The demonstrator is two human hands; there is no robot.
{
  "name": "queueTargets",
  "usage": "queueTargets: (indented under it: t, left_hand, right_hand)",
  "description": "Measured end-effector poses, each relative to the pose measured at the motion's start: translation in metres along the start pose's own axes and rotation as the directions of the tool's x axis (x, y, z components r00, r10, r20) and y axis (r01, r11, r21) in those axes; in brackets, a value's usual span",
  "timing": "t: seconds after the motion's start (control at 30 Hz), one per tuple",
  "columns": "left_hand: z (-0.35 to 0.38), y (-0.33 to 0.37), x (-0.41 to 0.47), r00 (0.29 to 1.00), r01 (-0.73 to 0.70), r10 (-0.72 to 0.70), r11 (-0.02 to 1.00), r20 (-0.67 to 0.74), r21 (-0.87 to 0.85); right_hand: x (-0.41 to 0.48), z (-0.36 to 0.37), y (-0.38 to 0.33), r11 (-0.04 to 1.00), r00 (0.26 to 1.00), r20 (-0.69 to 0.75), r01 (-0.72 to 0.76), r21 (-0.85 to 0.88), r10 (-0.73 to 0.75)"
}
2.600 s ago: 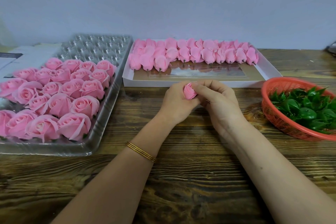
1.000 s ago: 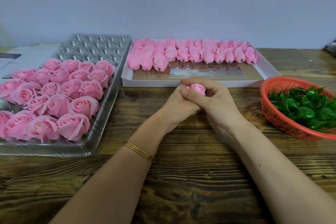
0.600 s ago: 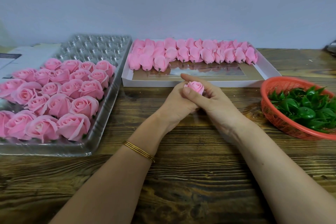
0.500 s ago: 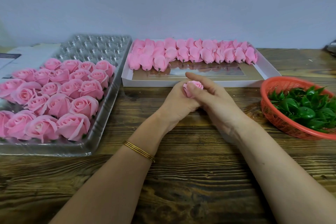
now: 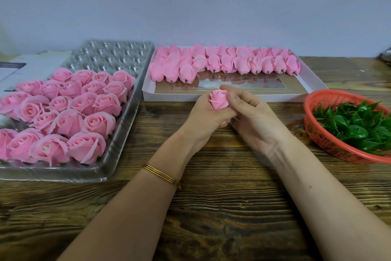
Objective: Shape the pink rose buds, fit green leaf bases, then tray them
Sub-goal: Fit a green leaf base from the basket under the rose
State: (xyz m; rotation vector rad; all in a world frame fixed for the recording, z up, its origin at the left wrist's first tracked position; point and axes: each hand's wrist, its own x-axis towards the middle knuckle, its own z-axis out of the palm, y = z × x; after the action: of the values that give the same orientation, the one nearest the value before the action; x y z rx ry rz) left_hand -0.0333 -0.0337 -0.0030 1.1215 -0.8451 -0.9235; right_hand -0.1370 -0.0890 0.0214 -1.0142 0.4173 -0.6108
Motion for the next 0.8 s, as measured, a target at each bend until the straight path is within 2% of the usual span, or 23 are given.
queueTargets:
  t: [0.3,0.43,0.63,0.8]
  left_hand:
    - [-0.001,0.002,-0.002,1.000,0.009,-0.008,1.000,0.004,-0.025]
    - [-0.003,0.004,-0.003,0.998,0.033,-0.033,0.999,0.049,0.004]
    - [-0.001,0.009,-0.007,0.986,0.075,-0.085,0.995,0.144,0.072]
    - [0.005,0.005,-0.008,0.986,0.045,-0.066,0.989,0.155,0.138]
  right_hand:
    - [0.002,-0.005,0.000,0.999,0.999,0.013,-0.035,0.013,0.035]
    - [0.005,-0.009,-0.002,0.999,0.999,-0.038,-0.038,-0.011,0.037]
    - [0.003,-0.013,-0.011,0.995,0.986,-0.133,0.097,-0.009,-0.097]
    - [-0.002,-0.004,-0.006,0.946,0.965,-0.131,0.186,-0.266,-0.226]
